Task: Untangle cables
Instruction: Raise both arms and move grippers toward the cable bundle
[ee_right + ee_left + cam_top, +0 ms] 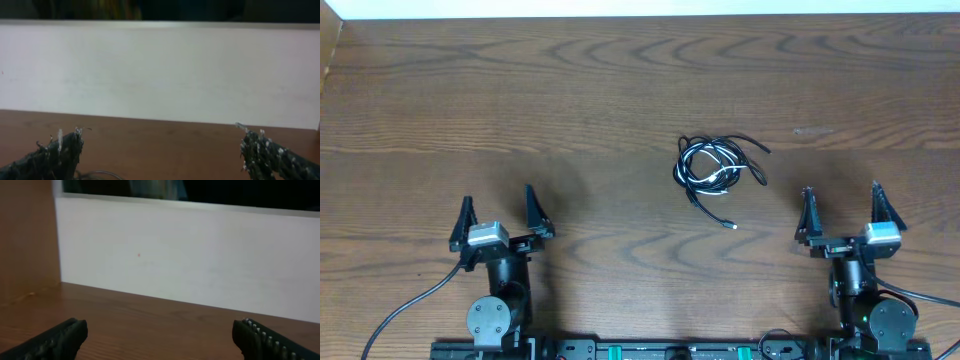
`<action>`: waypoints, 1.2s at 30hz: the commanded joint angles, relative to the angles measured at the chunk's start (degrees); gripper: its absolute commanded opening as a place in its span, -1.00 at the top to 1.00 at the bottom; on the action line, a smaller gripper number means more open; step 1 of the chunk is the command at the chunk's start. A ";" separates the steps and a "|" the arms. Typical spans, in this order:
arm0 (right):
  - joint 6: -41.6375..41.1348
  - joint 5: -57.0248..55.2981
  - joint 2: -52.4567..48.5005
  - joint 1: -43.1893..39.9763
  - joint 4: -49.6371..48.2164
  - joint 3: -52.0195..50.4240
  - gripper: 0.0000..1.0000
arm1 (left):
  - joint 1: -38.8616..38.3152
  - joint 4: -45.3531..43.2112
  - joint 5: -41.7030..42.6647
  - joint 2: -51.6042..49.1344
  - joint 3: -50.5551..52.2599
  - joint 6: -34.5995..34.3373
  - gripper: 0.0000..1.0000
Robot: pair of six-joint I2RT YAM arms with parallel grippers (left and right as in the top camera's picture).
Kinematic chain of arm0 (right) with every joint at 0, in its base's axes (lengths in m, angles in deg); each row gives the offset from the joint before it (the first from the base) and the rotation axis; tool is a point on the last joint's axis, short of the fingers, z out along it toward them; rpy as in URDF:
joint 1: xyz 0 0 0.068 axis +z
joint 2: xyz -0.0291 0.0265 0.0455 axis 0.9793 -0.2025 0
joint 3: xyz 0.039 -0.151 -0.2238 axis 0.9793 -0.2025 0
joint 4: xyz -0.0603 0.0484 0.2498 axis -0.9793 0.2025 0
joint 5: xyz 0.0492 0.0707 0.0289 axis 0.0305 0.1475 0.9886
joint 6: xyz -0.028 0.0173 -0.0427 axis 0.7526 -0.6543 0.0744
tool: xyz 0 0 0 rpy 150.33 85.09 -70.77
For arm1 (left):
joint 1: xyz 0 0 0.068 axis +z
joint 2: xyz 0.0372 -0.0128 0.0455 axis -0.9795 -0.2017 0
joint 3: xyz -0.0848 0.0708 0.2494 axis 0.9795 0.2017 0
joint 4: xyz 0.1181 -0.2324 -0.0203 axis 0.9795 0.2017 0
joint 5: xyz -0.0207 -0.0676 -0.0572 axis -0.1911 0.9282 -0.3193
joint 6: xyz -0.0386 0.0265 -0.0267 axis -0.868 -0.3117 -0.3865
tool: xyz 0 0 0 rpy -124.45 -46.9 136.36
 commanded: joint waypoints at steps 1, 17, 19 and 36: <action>-1.42 0.46 0.20 -0.24 -0.20 -0.04 -0.98 | 0.24 -0.42 3.91 0.35 -3.65 -1.77 -0.96; 3.30 -2.14 -6.60 -0.24 1.14 12.70 -0.98 | 0.24 4.44 3.91 -23.12 -29.90 -1.51 -0.96; 3.30 -2.03 -9.92 -0.24 1.31 16.15 -0.99 | 0.24 6.14 3.91 -26.40 -33.42 -1.51 -0.96; 7.28 13.53 -42.64 -0.22 51.87 69.00 -0.99 | 0.24 40.37 9.20 -36.13 -60.89 0.37 -0.96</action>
